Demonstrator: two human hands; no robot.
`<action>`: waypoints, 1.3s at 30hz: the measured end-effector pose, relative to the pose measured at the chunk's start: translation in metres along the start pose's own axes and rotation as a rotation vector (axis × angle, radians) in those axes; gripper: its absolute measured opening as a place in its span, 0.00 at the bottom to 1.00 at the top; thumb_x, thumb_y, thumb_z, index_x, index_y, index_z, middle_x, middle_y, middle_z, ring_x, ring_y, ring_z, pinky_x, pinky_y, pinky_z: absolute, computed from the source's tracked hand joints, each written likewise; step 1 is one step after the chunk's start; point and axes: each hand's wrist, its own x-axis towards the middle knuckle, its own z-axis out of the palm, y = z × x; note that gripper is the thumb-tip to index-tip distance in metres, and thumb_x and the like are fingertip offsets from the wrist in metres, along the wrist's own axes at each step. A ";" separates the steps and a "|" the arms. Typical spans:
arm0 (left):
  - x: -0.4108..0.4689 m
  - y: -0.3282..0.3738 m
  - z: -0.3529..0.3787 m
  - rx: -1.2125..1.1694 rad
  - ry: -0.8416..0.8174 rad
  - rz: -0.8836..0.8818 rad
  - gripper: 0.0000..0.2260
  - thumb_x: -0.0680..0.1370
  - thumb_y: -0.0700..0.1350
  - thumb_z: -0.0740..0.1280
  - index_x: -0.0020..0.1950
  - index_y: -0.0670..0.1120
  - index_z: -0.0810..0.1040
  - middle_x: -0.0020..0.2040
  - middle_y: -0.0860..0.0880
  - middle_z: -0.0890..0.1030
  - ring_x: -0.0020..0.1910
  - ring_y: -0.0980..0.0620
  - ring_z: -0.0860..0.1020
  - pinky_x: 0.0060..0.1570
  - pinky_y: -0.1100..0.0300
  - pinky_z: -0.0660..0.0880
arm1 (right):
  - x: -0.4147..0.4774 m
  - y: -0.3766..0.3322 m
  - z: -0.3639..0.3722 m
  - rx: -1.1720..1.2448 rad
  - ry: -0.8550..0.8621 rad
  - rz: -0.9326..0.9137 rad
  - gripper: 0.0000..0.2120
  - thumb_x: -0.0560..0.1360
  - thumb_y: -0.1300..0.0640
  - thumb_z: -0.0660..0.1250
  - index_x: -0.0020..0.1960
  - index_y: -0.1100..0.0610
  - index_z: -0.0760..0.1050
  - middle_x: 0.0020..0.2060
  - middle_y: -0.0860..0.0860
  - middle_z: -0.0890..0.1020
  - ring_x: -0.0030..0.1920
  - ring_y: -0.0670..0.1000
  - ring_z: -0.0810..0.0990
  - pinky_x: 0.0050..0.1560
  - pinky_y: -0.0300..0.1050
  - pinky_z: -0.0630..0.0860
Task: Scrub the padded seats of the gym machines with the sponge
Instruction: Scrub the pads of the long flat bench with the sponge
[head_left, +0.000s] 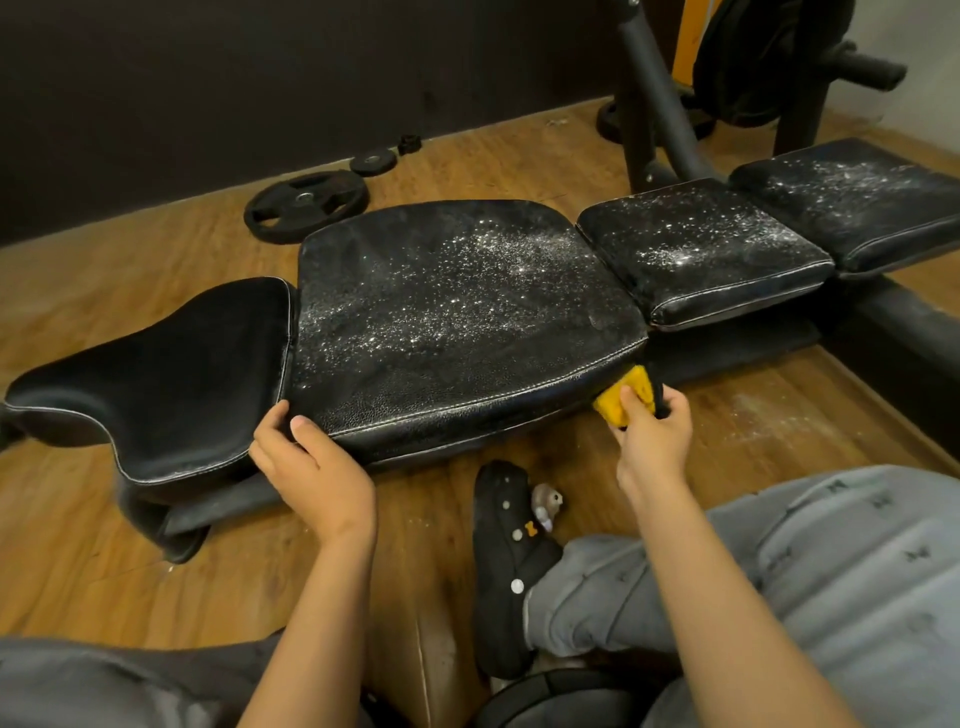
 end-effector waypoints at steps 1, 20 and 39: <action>0.000 0.000 0.000 0.003 -0.001 0.002 0.15 0.82 0.42 0.54 0.66 0.39 0.72 0.64 0.40 0.71 0.61 0.46 0.71 0.54 0.72 0.60 | -0.004 0.003 0.001 0.011 -0.002 0.019 0.08 0.77 0.62 0.67 0.51 0.50 0.72 0.55 0.56 0.79 0.56 0.54 0.79 0.57 0.54 0.79; 0.001 -0.003 0.000 -0.004 -0.036 -0.028 0.16 0.82 0.44 0.55 0.67 0.39 0.71 0.64 0.40 0.71 0.61 0.44 0.71 0.57 0.63 0.63 | -0.078 0.028 0.030 0.151 -0.070 0.214 0.07 0.78 0.62 0.65 0.52 0.53 0.70 0.49 0.53 0.77 0.50 0.50 0.78 0.52 0.48 0.79; -0.001 0.004 -0.023 -0.068 -0.213 -0.124 0.18 0.83 0.47 0.59 0.72 0.45 0.66 0.69 0.49 0.67 0.65 0.55 0.67 0.60 0.66 0.62 | -0.153 0.080 0.074 -0.101 -0.234 0.111 0.10 0.77 0.59 0.68 0.53 0.52 0.67 0.49 0.52 0.78 0.51 0.51 0.79 0.58 0.56 0.77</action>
